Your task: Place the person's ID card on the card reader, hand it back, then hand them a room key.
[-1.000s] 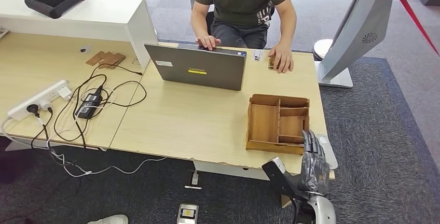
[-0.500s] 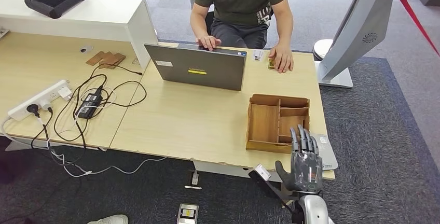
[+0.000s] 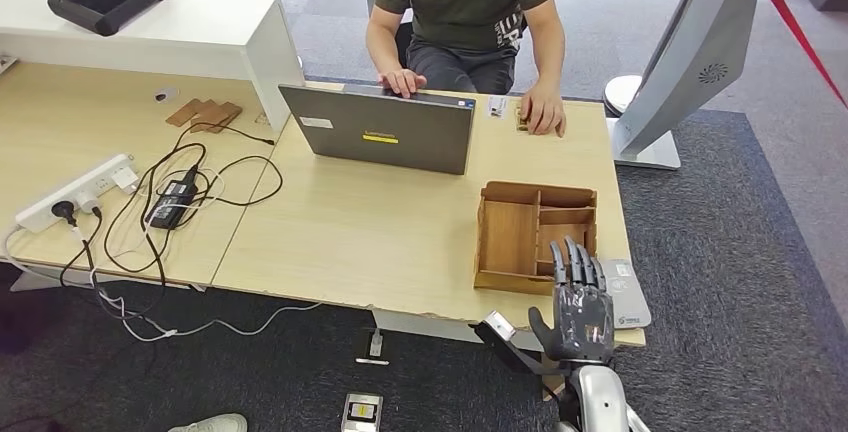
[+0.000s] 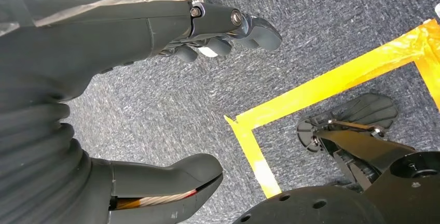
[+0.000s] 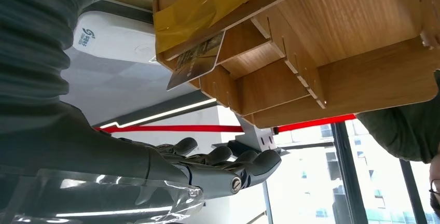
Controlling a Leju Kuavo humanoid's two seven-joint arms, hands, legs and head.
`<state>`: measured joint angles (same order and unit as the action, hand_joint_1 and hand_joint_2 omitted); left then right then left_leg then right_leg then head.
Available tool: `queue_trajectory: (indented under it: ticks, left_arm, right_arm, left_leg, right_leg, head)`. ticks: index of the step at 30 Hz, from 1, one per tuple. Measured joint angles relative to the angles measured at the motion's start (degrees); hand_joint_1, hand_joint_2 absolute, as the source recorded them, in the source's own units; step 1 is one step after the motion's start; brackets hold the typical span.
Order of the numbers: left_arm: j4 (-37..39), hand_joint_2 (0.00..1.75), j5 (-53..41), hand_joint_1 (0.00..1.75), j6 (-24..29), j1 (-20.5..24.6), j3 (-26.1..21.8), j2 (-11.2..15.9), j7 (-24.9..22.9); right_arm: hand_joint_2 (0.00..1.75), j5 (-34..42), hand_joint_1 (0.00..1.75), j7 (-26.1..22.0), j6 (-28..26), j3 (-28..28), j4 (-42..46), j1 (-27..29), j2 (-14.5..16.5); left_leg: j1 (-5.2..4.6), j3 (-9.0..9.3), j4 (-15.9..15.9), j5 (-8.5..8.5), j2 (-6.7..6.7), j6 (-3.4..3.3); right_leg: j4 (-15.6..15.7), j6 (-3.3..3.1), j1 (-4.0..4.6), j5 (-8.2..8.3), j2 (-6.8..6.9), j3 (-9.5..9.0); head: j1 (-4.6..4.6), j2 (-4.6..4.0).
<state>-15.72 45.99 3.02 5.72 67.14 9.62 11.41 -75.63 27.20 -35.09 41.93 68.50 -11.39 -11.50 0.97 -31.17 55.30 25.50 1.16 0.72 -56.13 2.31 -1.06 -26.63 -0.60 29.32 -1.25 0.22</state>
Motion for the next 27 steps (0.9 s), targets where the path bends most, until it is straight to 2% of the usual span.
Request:
queue_trajectory:
  ticks: [6,17,27]
  left_arm:
    - [0.00,1.75,0.05,0.00,-0.27,0.05,0.01,0.00,-0.02]
    - [-0.07,1.75,-0.02,0.00,-0.54,0.37,0.04,0.01,-0.71]
    - [-0.09,1.75,-0.38,0.00,-1.50,1.24,0.11,0.16,-1.39]
  right_arm:
    - [1.75,1.91,0.00,1.57,-1.57,0.38,-2.07,-1.87,-0.52]
    - [1.75,-1.56,0.00,5.30,-3.15,0.67,-4.14,-3.26,-1.70]
    - [1.75,-0.28,0.00,5.47,-2.29,0.99,-4.18,-3.28,-3.02]
  left_leg:
    - [0.00,0.01,0.00,0.00,0.00,0.00]
    - [0.00,0.01,0.01,0.00,0.00,0.00]
    - [0.00,0.01,0.01,0.00,0.00,0.00]
  right_leg:
    - [0.00,0.00,0.00,0.00,0.00,0.00]
    - [0.00,0.00,0.00,0.00,0.00,0.01]
    - [0.00,0.00,0.00,0.00,0.00,0.00]
  head:
    - [0.00,0.00]
    - [0.00,0.00]
    - [0.00,0.00]
